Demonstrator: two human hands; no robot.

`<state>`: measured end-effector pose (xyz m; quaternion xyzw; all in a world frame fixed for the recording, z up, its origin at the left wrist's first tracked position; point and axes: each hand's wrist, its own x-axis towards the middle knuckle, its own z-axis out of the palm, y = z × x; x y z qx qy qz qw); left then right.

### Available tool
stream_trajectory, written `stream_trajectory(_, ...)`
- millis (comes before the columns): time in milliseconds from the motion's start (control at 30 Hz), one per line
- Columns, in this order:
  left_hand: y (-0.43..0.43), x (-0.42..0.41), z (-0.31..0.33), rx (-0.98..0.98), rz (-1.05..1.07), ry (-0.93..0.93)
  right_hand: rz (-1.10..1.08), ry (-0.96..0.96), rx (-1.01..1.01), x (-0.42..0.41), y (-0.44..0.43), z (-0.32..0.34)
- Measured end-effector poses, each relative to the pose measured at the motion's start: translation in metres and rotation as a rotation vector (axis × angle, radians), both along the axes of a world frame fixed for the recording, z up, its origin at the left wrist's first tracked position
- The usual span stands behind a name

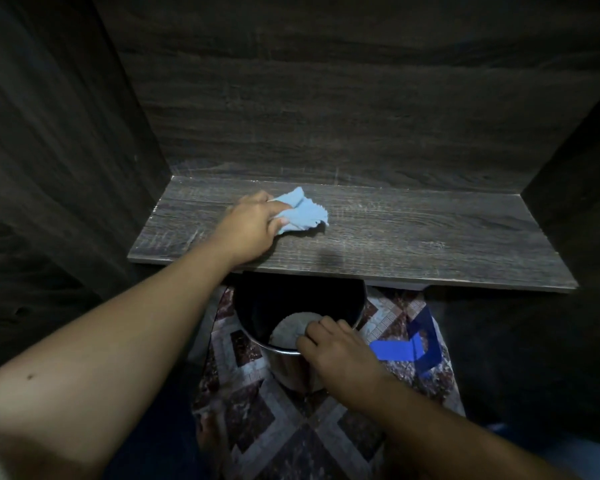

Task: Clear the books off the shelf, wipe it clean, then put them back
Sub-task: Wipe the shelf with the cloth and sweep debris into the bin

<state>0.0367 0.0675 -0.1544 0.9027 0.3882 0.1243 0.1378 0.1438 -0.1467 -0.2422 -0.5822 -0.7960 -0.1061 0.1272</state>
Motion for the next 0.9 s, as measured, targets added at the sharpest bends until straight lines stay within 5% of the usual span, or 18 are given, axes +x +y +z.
stream_trajectory(167, -0.029, -0.005, -0.014, 0.118, -0.113, 0.169, 0.013, -0.003, -0.030, 0.003, -0.002, 0.001)
stream_trajectory(300, -0.058, -0.014, 0.001, -0.010, -0.259, 0.185, 0.027, 0.029, -0.025, -0.003, -0.009, 0.008)
stream_trajectory(400, -0.071, -0.022, 0.020, -0.012, -0.216, 0.038, 0.043, 0.012, -0.034, -0.008, -0.017, 0.014)
stream_trajectory(600, -0.090, -0.022, 0.043, 0.385, 0.066, -0.242, 0.021, -0.002, -0.100, -0.012, -0.024, 0.017)
stream_trajectory(767, -0.092, -0.033, 0.003, 0.110, 0.035, 0.154, 0.021, 0.001, -0.048, -0.010, -0.024, 0.022)
stream_trajectory(900, -0.092, -0.027, 0.015, 0.279, 0.016, -0.143, 0.031, 0.009, 0.013, -0.005, -0.021, 0.022)
